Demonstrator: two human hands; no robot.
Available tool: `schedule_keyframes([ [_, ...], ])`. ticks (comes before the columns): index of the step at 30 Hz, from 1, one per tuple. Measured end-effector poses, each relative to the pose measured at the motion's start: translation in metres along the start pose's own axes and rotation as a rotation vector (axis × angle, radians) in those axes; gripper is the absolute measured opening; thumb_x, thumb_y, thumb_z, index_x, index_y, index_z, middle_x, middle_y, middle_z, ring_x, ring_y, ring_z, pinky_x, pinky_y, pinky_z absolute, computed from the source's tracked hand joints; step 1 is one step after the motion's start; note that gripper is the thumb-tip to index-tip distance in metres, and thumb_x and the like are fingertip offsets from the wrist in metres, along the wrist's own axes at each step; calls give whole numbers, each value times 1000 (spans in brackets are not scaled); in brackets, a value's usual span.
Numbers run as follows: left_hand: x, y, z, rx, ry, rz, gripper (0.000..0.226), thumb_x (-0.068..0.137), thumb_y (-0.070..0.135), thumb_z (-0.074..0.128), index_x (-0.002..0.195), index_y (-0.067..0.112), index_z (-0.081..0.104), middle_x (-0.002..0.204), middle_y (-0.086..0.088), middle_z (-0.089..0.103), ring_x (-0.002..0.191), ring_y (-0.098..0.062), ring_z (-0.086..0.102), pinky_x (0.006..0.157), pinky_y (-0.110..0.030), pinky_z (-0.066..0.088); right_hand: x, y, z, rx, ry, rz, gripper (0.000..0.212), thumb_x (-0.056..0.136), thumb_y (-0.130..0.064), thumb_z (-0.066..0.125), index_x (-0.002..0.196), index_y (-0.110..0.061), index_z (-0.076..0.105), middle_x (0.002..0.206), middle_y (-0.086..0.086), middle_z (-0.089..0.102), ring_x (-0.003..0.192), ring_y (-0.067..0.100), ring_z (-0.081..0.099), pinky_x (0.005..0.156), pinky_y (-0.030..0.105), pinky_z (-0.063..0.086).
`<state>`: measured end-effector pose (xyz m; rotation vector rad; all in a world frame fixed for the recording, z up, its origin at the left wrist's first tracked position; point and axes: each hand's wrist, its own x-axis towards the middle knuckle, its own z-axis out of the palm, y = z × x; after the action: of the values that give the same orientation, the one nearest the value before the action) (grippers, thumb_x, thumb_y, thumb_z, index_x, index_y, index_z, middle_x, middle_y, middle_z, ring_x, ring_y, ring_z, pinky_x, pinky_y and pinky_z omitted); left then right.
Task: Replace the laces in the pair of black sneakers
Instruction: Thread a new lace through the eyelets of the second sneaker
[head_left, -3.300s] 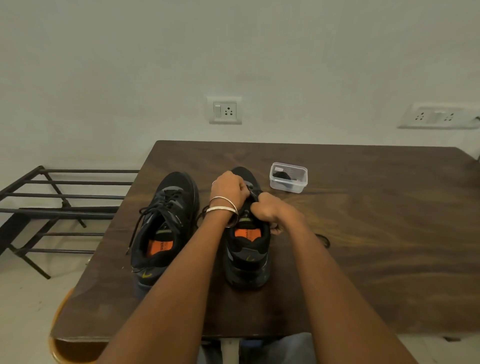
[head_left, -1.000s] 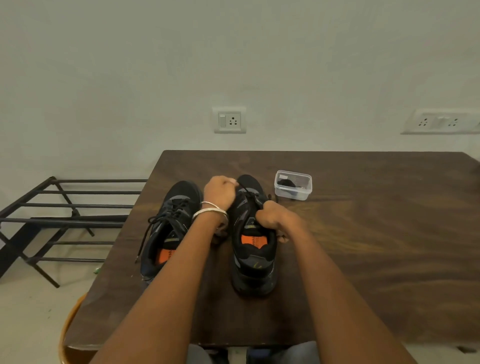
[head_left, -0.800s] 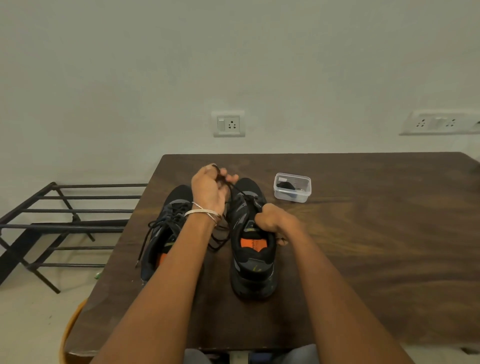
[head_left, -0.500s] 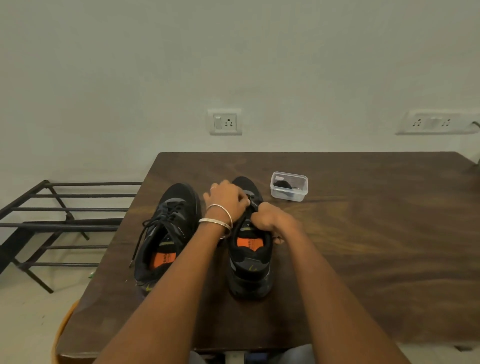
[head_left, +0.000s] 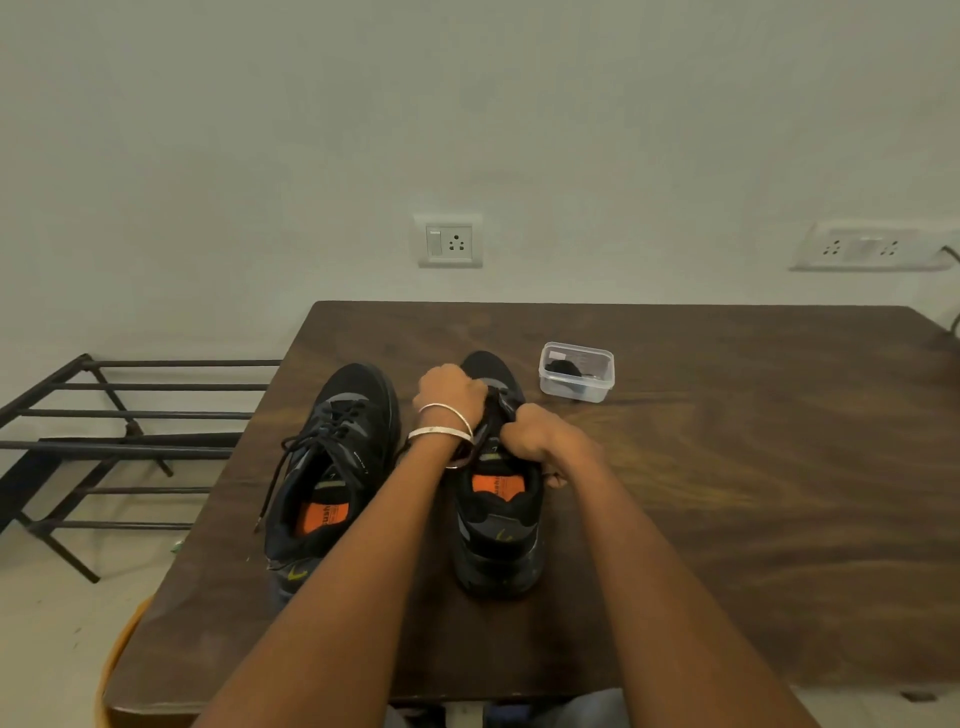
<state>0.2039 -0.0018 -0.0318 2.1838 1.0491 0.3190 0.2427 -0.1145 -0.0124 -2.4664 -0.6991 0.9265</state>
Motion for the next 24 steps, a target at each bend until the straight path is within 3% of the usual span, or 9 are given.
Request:
schedule_keyframes([
  [3, 1, -7, -15, -676, 90, -313, 24, 89, 15, 48, 78, -2, 61, 76, -15, 67, 55, -21, 59, 44, -25, 41, 2, 1, 0, 32, -5, 5, 14, 98, -18, 43, 102, -8, 51, 82, 7, 50, 76, 23, 52, 54, 28, 37],
  [4, 2, -10, -19, -842, 138, -373, 21, 87, 13, 47, 76, 0, 58, 76, -16, 68, 48, -20, 54, 42, -24, 39, 2, 1, 1, 35, -5, 8, 14, 98, -18, 42, 102, -8, 51, 82, 7, 50, 77, 23, 52, 54, 28, 37],
  [6, 2, -14, -26, -948, 213, -399, 18, 81, 13, 48, 70, 3, 58, 72, -13, 69, 46, -20, 49, 48, -28, 45, 2, 0, 1, 36, -1, 10, 13, 98, -18, 42, 101, -8, 50, 81, 7, 49, 76, 23, 51, 53, 28, 36],
  [8, 0, -16, -30, -800, 270, -357, 22, 79, 18, 51, 68, 2, 61, 68, -11, 67, 61, -26, 56, 68, -39, 52, 1, 0, 1, 37, 2, 10, 12, 98, -17, 42, 100, -8, 49, 81, 7, 49, 76, 23, 52, 53, 28, 36],
  [10, 0, -18, -26, -432, 326, -242, 26, 82, 24, 52, 65, 6, 61, 74, -11, 64, 81, -33, 59, 81, -44, 49, 1, 1, 1, 35, 5, 9, 11, 98, -18, 42, 100, -8, 48, 79, 6, 47, 67, 18, 46, 53, 27, 34],
  [14, -1, -10, -18, 155, 356, 123, 25, 89, 33, 54, 108, 22, 66, 118, -4, 56, 117, -28, 46, 98, -46, 36, 3, 0, 1, 12, 15, 19, 16, 99, -20, 43, 85, -12, 46, 77, 5, 46, 63, 16, 43, 51, 26, 33],
  [18, 1, -4, -3, 421, 109, 414, 22, 93, 31, 54, 104, 25, 72, 114, -2, 60, 105, -25, 55, 87, -41, 45, 3, -1, 2, -10, 25, 15, 24, 98, -18, 43, 74, -14, 41, 76, 6, 47, 62, 17, 44, 50, 26, 33],
  [21, -2, -2, 6, 355, 30, 370, 22, 93, 23, 56, 98, 13, 75, 103, -8, 66, 93, -27, 62, 79, -36, 50, 4, 0, 2, -13, 21, 19, 23, 97, -18, 44, 75, -13, 43, 76, 7, 48, 62, 17, 45, 51, 27, 35],
  [24, 1, 4, 5, 351, -16, 291, 20, 92, 19, 57, 99, 8, 73, 100, -10, 68, 90, -26, 64, 83, -35, 53, 4, -1, 2, -19, 21, 29, 22, 97, -19, 45, 76, -14, 43, 78, 7, 49, 64, 17, 46, 53, 27, 37],
])
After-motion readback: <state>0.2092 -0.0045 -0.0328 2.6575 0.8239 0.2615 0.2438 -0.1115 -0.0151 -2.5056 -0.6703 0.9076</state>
